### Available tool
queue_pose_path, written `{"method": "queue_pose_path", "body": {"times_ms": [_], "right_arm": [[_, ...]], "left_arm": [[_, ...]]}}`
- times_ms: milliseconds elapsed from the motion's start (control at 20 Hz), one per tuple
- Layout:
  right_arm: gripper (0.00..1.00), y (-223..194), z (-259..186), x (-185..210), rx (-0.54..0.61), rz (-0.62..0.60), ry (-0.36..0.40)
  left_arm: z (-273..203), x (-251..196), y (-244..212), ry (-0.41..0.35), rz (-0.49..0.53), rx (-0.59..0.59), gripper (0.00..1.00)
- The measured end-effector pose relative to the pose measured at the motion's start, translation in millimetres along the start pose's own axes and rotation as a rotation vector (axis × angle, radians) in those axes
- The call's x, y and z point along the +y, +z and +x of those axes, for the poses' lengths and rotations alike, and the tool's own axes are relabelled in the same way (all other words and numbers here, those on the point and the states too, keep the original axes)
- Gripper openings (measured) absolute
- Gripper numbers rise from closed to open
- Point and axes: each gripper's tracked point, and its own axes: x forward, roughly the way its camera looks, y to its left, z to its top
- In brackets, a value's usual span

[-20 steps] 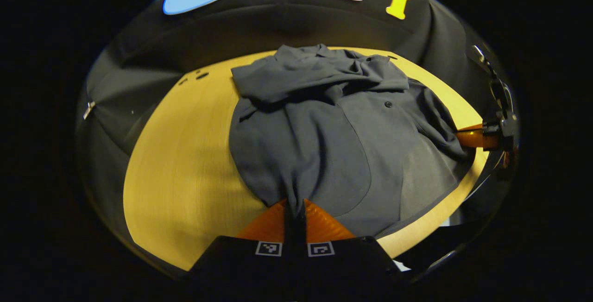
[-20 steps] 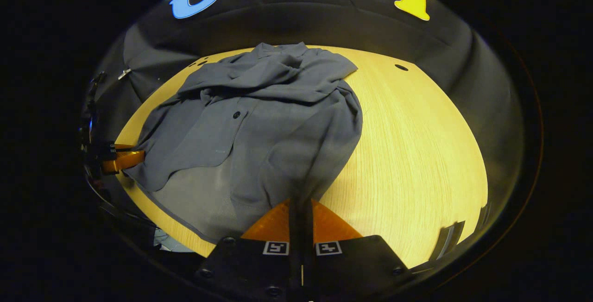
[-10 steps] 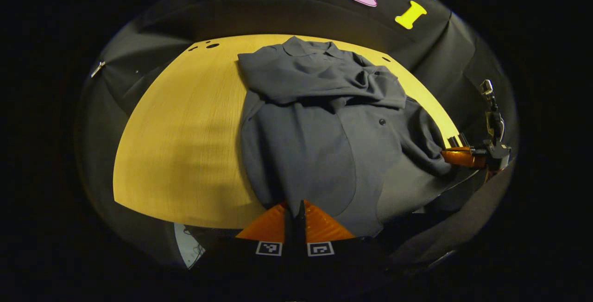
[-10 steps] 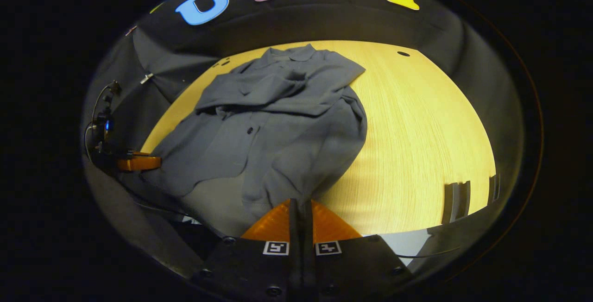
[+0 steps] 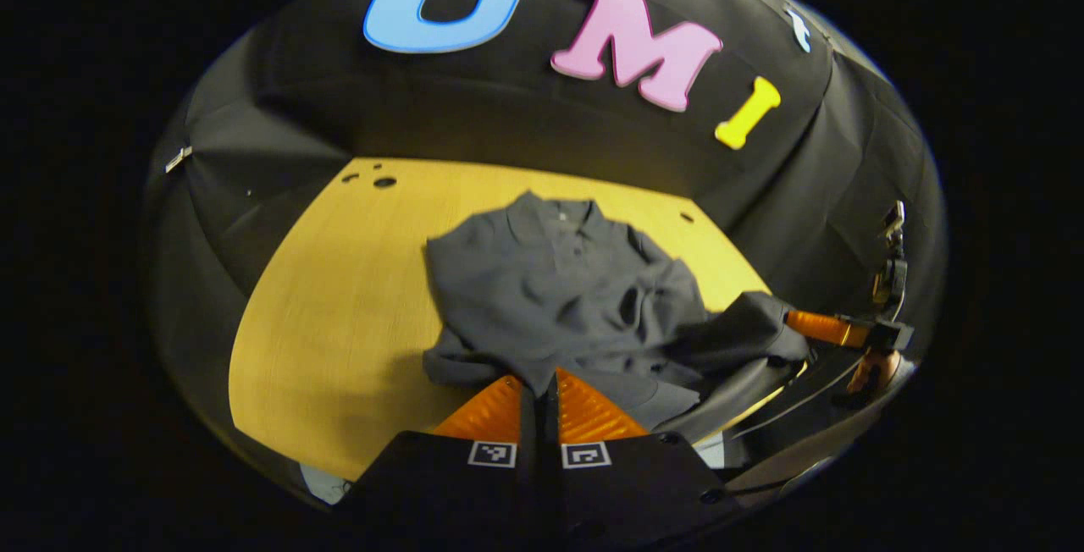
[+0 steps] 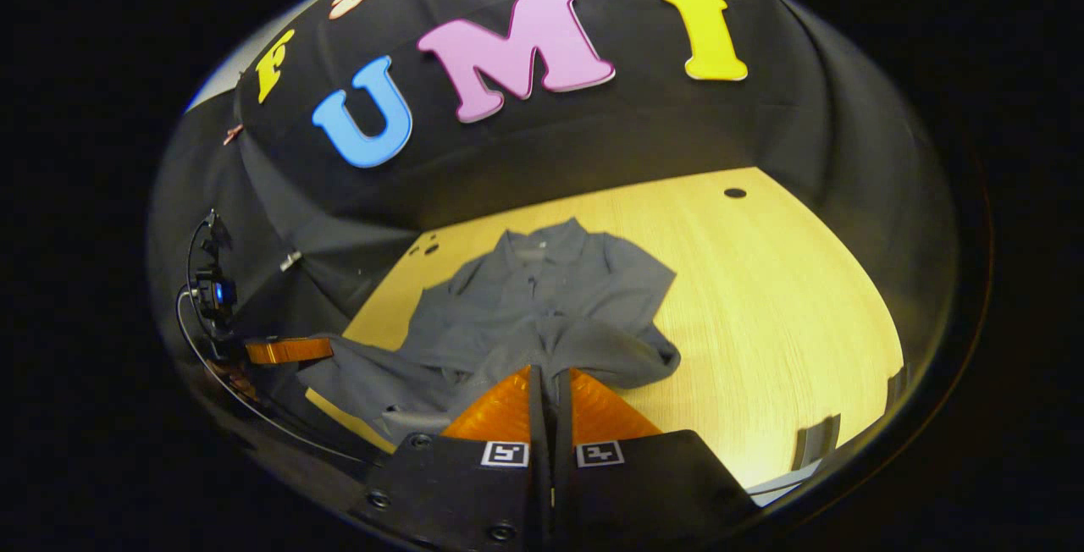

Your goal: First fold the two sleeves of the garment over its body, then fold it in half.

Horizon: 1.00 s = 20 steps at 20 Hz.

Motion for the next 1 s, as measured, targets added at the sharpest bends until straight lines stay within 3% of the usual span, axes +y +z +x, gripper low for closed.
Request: {"method": "queue_pose_path", "body": {"times_ms": [450,750,1000], "right_arm": [[0.06,107,64,9,-0.202,0.006,0.001],[0.05,146,120,-10,-0.245,-0.008,-0.043],[0.05,157,165,-32,-0.245,-0.019,-0.075]], "left_arm": [[51,-7,108,-0.015,-0.042,-0.187,0.06],[102,18,164,0.032,-0.045,-0.245,0.05],[151,39,180,0.06,-0.049,-0.257,0.05]]}}
